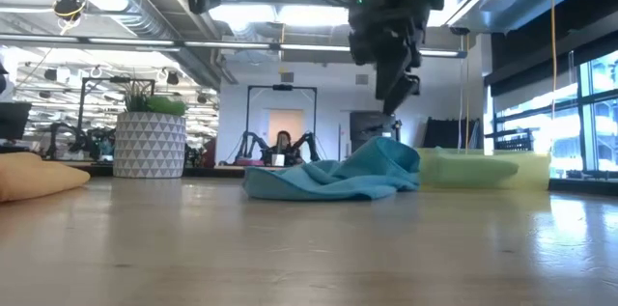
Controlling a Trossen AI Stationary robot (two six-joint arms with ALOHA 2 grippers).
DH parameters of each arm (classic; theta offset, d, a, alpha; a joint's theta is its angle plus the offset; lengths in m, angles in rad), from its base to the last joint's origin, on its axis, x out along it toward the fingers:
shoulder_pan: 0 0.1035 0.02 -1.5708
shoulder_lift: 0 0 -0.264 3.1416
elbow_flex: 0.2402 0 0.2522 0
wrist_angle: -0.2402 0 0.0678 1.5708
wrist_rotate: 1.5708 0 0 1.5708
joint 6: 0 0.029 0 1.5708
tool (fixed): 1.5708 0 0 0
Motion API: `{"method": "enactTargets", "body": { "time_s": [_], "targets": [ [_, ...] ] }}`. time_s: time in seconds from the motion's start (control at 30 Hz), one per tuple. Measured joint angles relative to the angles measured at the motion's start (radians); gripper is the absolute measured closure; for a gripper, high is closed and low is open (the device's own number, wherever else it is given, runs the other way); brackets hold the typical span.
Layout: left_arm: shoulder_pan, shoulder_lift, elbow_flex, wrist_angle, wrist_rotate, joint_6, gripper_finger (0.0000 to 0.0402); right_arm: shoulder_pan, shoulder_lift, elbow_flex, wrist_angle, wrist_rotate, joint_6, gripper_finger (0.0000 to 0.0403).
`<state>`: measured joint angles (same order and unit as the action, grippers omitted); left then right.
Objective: Fold microfiber towels
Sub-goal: Fold the right blue microfiber towel
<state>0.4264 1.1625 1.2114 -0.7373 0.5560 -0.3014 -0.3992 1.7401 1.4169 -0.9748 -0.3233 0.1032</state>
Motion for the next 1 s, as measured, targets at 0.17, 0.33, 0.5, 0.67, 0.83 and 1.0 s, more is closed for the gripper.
{"method": "enactTargets", "body": {
  "time_s": [0.17, 0.33, 0.5, 0.67, 0.83, 1.0],
  "targets": [
    [-0.081, 0.099, 0.0, -0.021, -0.145, 0.072, 0.0401, 0.008, -0.002, 0.109, -0.034, -0.008, 0.001, 0.0172],
    [-0.144, 0.256, 0.0, -0.015, -0.316, 0.216, 0.0402, 0.026, -0.003, 0.245, -0.17, -0.01, -0.03, 0.0189],
    [-0.135, 0.44, 0.0, 0.037, -0.362, 0.335, 0.0402, 0.039, -0.016, 0.298, -0.326, 0.016, -0.056, 0.0205],
    [-0.105, 0.596, -0.001, 0.219, -0.362, 0.408, 0.0402, 0.059, -0.088, 0.281, -0.352, 0.018, -0.029, 0.0223],
    [-0.077, 0.715, -0.001, 0.292, -0.363, 0.401, 0.0402, 0.077, -0.17, 0.258, -0.355, 0.023, 0.0, 0.0236],
    [-0.058, 0.782, 0.001, 0.166, -0.36, 0.412, 0.0401, 0.083, -0.224, 0.245, -0.351, 0.108, 0.047, 0.0241]
  ]
}}
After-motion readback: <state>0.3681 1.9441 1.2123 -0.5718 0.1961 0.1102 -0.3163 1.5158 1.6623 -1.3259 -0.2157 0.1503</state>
